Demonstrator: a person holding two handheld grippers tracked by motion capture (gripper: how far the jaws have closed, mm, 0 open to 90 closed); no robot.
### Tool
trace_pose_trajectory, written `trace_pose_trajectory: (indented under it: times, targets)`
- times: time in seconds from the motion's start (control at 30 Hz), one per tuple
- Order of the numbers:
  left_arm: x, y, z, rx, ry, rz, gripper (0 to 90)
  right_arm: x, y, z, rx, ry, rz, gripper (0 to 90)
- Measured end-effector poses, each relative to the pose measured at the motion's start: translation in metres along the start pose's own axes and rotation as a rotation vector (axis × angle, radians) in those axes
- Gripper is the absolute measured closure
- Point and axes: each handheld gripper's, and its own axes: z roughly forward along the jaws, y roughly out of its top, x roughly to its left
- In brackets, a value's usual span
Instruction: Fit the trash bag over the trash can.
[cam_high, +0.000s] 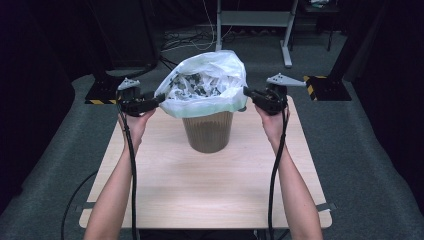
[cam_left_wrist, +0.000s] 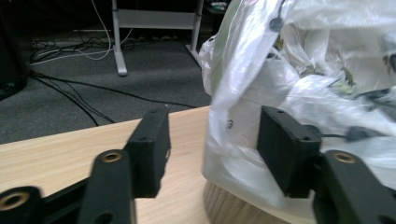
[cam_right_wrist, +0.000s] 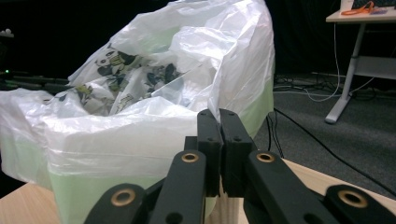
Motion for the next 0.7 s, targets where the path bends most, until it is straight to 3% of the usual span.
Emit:
trace_pose_trajectory:
  times: [0.1,0.3,0.47,0.63,0.7]
  targets:
    - [0.001,0.0,-0.007,-0.021,0.0,-0.016,38.3,0.01,-0.004,-0.004,-0.008,0.008,-0.009,89.3]
    - [-0.001,-0.001,-0.021,-0.059,-0.046,-0.054,31.2,0.03,-0.014,-0.012,-0.028,0.011,-0.022,89.1]
    - [-0.01,-0.002,-0.022,-0.047,-0.085,-0.042,24.8,0.045,-0.021,-0.012,-0.016,0.027,-0.047,87.8]
    - [-0.018,0.0,-0.015,-0.039,-0.129,-0.032,27.7,0.055,-0.021,-0.01,-0.008,0.051,-0.08,87.1]
    - [-0.021,0.002,-0.012,-0.041,-0.146,-0.012,39.9,0.058,-0.02,-0.01,0.0,0.055,-0.099,88.0]
